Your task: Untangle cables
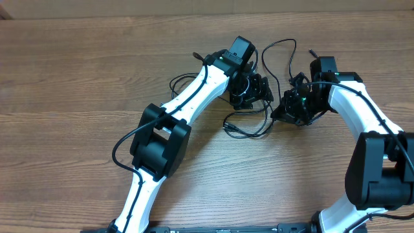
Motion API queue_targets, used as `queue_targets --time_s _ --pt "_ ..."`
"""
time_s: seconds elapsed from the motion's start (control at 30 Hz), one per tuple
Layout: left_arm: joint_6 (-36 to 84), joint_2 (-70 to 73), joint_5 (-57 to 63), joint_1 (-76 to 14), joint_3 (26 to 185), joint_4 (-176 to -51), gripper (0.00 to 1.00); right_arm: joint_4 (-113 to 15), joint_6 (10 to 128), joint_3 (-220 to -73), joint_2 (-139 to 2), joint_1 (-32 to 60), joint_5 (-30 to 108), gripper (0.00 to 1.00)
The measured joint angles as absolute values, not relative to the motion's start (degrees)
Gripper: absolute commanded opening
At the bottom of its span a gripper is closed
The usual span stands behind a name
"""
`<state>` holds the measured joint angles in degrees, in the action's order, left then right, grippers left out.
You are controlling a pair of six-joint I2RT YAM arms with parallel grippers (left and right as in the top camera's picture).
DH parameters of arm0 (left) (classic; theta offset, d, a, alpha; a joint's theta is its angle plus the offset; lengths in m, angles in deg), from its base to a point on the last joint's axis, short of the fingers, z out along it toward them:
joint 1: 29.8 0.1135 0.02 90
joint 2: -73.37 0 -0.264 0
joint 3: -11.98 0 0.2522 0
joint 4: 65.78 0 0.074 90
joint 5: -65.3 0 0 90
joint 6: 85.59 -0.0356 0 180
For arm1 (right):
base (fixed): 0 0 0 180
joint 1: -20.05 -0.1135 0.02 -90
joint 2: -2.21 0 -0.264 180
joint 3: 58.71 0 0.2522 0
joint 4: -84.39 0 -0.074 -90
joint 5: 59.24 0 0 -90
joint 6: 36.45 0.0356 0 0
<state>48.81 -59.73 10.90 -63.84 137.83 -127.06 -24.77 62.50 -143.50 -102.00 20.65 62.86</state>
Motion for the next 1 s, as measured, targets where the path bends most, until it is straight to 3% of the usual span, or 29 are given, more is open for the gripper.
queue_targets --time_s 0.27,0.43,0.57,0.67,0.73,0.77,1.0 --pt "53.0 -59.8 10.8 -64.2 137.8 -125.1 0.73 -24.7 62.5 -143.5 -102.0 20.6 63.4 0.05" --pt "55.4 -62.0 11.7 -64.7 137.8 -121.1 0.68 -24.5 62.5 -143.5 -102.0 20.6 63.4 0.05" --pt "56.7 -64.8 14.7 -64.9 137.8 -117.1 0.57 -24.3 62.5 -143.5 -102.0 20.6 63.5 0.05" --pt "57.3 -66.2 15.9 -65.1 137.8 -116.8 0.41 -24.4 62.5 -143.5 -102.0 20.6 63.5 0.05" --pt "57.5 -66.4 16.0 -65.4 137.8 -117.3 0.11 -24.3 62.5 -143.5 -102.0 20.6 63.6 0.05" --pt "57.3 -66.4 15.8 -65.5 137.8 -117.3 0.04 -24.3 62.5 -143.5 -102.0 20.6 63.5 0.05" --pt "53.7 -66.4 14.1 -65.2 137.8 -119.8 0.04 -24.3 62.6 -143.5 -102.0 20.7 62.3 0.04"
